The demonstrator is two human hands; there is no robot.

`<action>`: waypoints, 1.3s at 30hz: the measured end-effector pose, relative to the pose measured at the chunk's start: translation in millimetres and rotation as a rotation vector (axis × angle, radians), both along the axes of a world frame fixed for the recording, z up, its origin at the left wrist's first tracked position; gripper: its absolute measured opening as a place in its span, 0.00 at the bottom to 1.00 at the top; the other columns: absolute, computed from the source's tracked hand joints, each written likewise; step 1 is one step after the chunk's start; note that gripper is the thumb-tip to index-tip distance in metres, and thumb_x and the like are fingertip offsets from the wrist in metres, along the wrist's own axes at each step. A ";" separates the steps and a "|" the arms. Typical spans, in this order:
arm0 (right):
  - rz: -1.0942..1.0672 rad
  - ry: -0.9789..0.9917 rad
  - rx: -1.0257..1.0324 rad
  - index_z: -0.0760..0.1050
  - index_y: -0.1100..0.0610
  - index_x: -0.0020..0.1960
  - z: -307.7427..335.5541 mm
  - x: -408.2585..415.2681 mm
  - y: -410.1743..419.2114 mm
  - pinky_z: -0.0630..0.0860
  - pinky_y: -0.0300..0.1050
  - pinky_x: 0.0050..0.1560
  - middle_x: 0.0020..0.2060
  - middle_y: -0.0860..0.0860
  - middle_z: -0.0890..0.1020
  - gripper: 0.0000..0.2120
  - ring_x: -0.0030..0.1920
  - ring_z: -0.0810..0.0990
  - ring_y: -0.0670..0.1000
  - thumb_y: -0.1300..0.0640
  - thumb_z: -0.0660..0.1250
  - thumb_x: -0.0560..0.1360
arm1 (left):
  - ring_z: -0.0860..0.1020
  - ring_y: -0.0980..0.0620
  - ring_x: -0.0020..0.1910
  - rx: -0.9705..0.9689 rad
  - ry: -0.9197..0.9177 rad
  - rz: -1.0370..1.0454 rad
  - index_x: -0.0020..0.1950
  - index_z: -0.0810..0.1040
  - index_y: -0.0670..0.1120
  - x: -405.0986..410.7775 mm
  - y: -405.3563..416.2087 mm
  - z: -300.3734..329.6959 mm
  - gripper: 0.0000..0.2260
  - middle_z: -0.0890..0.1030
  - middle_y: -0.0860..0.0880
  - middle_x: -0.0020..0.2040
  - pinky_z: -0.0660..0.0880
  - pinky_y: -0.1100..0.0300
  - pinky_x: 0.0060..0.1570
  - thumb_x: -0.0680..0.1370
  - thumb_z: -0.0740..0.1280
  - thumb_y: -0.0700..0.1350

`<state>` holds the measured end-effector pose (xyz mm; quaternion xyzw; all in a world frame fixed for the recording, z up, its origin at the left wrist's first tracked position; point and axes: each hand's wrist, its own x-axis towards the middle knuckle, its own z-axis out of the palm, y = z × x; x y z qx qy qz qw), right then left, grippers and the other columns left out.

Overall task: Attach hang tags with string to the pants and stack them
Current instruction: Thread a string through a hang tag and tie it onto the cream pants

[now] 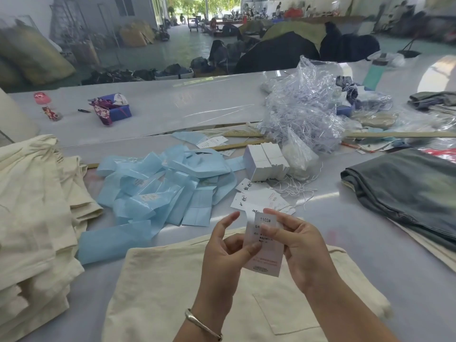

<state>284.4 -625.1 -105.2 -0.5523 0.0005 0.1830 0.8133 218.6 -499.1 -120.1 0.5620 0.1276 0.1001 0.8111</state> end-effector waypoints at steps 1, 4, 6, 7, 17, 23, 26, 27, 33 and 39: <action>-0.041 0.001 -0.007 0.83 0.59 0.51 -0.7 2.1 -1.4 0.80 0.41 0.40 0.43 0.58 0.85 0.21 0.40 0.82 0.52 0.63 0.76 0.57 | 0.84 0.48 0.43 0.009 -0.002 -0.013 0.65 0.72 0.50 1.9 -1.2 -0.7 0.27 0.85 0.39 0.44 0.77 0.64 0.40 0.71 0.72 0.31; -0.131 0.015 -0.015 0.84 0.59 0.47 -4.1 12.1 -7.4 0.79 0.41 0.36 0.41 0.57 0.85 0.17 0.38 0.82 0.51 0.61 0.77 0.58 | 0.83 0.47 0.42 0.045 0.008 -0.030 0.63 0.74 0.47 9.1 -7.1 -2.6 0.24 0.85 0.38 0.43 0.77 0.63 0.41 0.70 0.74 0.33; -0.171 0.028 0.004 0.85 0.60 0.44 -7.8 20.2 -12.3 0.80 0.42 0.35 0.40 0.58 0.85 0.15 0.37 0.83 0.51 0.61 0.77 0.58 | 0.83 0.47 0.42 0.066 0.024 -0.045 0.62 0.75 0.47 14.1 -11.2 -4.4 0.24 0.85 0.38 0.43 0.77 0.63 0.41 0.68 0.77 0.36; -0.181 0.033 0.016 0.85 0.59 0.43 -9.7 24.6 -15.2 0.80 0.43 0.35 0.39 0.57 0.85 0.13 0.37 0.83 0.51 0.61 0.77 0.58 | 0.83 0.47 0.42 0.071 0.036 -0.060 0.61 0.76 0.47 17.1 -12.7 -5.7 0.24 0.85 0.38 0.44 0.77 0.62 0.42 0.66 0.76 0.38; -0.108 -0.053 -0.148 0.84 0.57 0.41 -40.8 58.8 -30.1 0.81 0.47 0.38 0.35 0.55 0.84 0.04 0.36 0.82 0.52 0.65 0.73 0.70 | 0.82 0.47 0.48 0.098 0.224 -0.142 0.52 0.83 0.40 64.3 -32.4 -27.0 0.15 0.85 0.40 0.50 0.77 0.53 0.53 0.67 0.78 0.41; -0.050 -0.101 -0.193 0.84 0.56 0.43 -66.5 88.6 -47.7 0.79 0.41 0.38 0.36 0.53 0.85 0.07 0.35 0.81 0.48 0.66 0.70 0.74 | 0.80 0.49 0.42 0.118 0.307 -0.020 0.45 0.85 0.40 86.2 -48.5 -46.4 0.12 0.85 0.40 0.46 0.75 0.57 0.45 0.69 0.74 0.48; -0.086 -0.379 -0.569 0.83 0.55 0.42 -85.2 125.9 -71.7 0.77 0.48 0.39 0.33 0.52 0.83 0.07 0.33 0.79 0.52 0.66 0.72 0.72 | 0.78 0.47 0.42 0.172 0.393 0.107 0.45 0.84 0.37 95.4 -50.6 -56.0 0.13 0.84 0.37 0.46 0.75 0.49 0.49 0.71 0.73 0.48; -0.100 -0.475 -0.729 0.83 0.55 0.42 -91.4 142.6 -81.8 0.76 0.50 0.41 0.34 0.51 0.83 0.06 0.36 0.79 0.54 0.66 0.72 0.71 | 0.78 0.47 0.42 0.165 0.416 0.136 0.45 0.83 0.36 98.3 -50.8 -58.2 0.13 0.84 0.37 0.46 0.75 0.48 0.50 0.73 0.73 0.47; 0.175 -0.685 -1.185 0.82 0.49 0.49 -120.7 225.3 -120.0 0.70 0.44 0.49 0.44 0.45 0.75 0.13 0.50 0.70 0.47 0.67 0.68 0.73 | 0.78 0.49 0.38 0.135 0.491 0.194 0.39 0.84 0.41 115.2 -53.9 -65.1 0.11 0.85 0.43 0.41 0.75 0.52 0.47 0.76 0.71 0.47; 0.479 -0.794 -1.391 0.80 0.48 0.51 -130.9 258.4 -114.1 0.68 0.41 0.50 0.48 0.46 0.69 0.10 0.57 0.66 0.48 0.61 0.67 0.74 | 0.75 0.50 0.36 0.132 0.547 0.192 0.36 0.80 0.44 120.0 -52.9 -65.2 0.11 0.83 0.46 0.36 0.70 0.56 0.41 0.76 0.71 0.47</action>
